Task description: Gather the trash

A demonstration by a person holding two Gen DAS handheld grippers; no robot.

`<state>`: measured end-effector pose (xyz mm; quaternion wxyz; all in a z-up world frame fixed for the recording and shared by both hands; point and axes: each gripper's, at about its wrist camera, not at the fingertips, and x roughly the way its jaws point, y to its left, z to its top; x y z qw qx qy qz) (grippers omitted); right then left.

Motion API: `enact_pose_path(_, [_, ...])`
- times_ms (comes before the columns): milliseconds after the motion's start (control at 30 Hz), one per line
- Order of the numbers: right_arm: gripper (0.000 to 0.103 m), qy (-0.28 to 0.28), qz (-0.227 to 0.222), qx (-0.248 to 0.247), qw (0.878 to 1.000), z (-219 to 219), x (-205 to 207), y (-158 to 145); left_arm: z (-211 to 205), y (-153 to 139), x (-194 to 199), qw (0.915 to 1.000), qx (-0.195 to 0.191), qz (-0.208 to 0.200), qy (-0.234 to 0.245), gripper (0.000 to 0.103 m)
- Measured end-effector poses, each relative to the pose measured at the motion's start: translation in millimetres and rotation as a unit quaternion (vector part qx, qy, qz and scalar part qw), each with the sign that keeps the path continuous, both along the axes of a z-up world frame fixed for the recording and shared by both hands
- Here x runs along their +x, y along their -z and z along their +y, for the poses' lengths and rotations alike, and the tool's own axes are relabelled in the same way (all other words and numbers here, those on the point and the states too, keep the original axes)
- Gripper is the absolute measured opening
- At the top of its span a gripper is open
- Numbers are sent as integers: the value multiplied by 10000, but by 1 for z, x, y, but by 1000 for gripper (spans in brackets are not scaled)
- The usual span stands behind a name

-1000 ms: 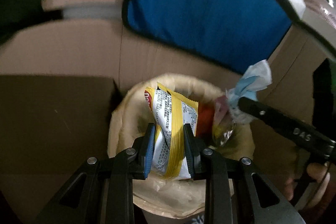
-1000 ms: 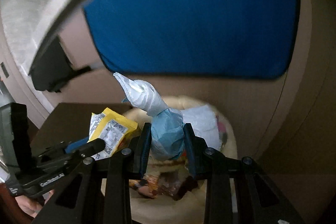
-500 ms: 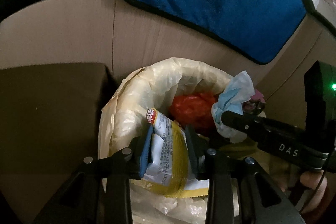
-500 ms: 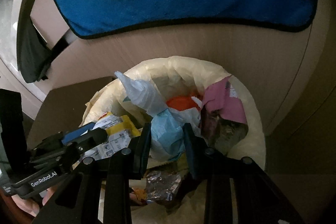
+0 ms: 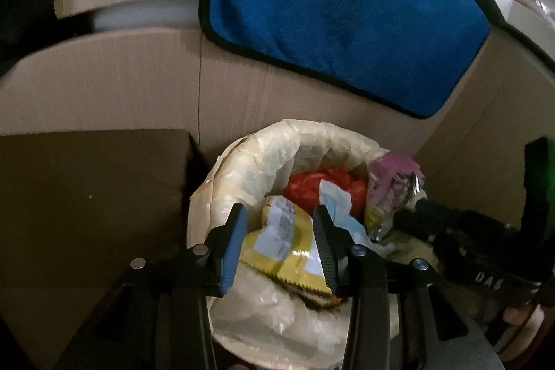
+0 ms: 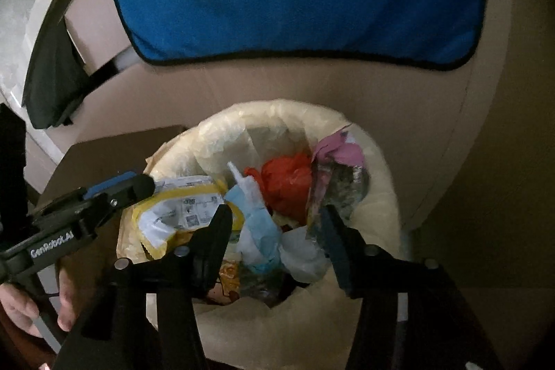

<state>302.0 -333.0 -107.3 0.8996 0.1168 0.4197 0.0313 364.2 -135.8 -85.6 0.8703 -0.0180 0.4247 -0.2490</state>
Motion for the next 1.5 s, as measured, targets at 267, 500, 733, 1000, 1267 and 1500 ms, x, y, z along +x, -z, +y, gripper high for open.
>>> enact_pose_path(267, [53,240,-523,-431,9974,17,-47,-36,23,-39,-54,9949,247,-862,-456,41])
enact_pose_path(500, [56,301,-761,-521,9953,42,-111,-53,56,-57,-128,9893,350,-1132,-854,41])
enact_pose_path(733, [59,339,-1138,-924,9886,78,-189,-72,82,-75,-218,9879,368,-1365,-632,41])
enact_pose_path(1000, [63,678,-1496,-1216,9789,109,-263,-88,101,-84,-282,9801,519,-1738,-811,41])
enact_pose_path(1267, [63,685,-1550,-1297,9770,129,-294,-91,109,-85,-305,9800,535,-1672,-933,41])
enact_pose_path(1500, [63,757,-1707,-1406,9723,131,-305,-98,112,-91,-319,9755,570,-1851,-1042,41])
